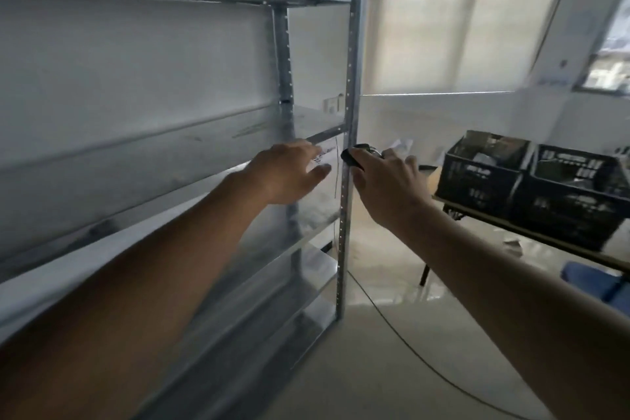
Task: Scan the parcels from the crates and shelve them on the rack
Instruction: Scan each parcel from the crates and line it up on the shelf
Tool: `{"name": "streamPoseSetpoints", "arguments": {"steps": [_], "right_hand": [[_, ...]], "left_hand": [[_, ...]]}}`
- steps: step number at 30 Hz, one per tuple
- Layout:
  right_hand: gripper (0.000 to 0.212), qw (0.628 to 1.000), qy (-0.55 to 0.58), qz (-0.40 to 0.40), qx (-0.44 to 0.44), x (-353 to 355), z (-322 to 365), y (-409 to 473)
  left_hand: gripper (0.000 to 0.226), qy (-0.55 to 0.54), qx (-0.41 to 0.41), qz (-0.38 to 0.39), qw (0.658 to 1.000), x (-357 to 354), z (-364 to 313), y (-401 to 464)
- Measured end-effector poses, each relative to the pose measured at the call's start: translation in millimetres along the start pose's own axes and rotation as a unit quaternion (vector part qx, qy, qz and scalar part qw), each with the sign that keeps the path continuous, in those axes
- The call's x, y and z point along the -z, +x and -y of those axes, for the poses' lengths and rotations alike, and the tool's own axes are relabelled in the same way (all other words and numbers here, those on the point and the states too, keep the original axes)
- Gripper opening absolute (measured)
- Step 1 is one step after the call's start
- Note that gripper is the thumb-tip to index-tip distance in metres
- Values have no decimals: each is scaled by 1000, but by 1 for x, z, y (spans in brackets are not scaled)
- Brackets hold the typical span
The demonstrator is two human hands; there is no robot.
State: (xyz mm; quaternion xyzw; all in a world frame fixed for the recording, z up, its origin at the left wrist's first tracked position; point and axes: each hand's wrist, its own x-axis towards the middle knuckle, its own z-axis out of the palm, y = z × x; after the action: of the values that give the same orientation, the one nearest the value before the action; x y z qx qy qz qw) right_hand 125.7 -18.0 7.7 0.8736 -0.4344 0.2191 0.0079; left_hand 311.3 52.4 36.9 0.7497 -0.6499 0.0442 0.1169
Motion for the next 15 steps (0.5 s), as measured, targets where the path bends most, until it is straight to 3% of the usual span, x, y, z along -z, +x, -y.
{"name": "streamPoseSetpoints", "arguments": {"steps": [9,15], "right_hand": [[43,989,-24,-6,-145,-13,-154,35],[44,972,-40,-12,-231,-31,-247,84]], "left_hand": [[55,-53,-120,45,990,-66,-108,149],[64,-67,-189,61,978,-120,-155,278]]}}
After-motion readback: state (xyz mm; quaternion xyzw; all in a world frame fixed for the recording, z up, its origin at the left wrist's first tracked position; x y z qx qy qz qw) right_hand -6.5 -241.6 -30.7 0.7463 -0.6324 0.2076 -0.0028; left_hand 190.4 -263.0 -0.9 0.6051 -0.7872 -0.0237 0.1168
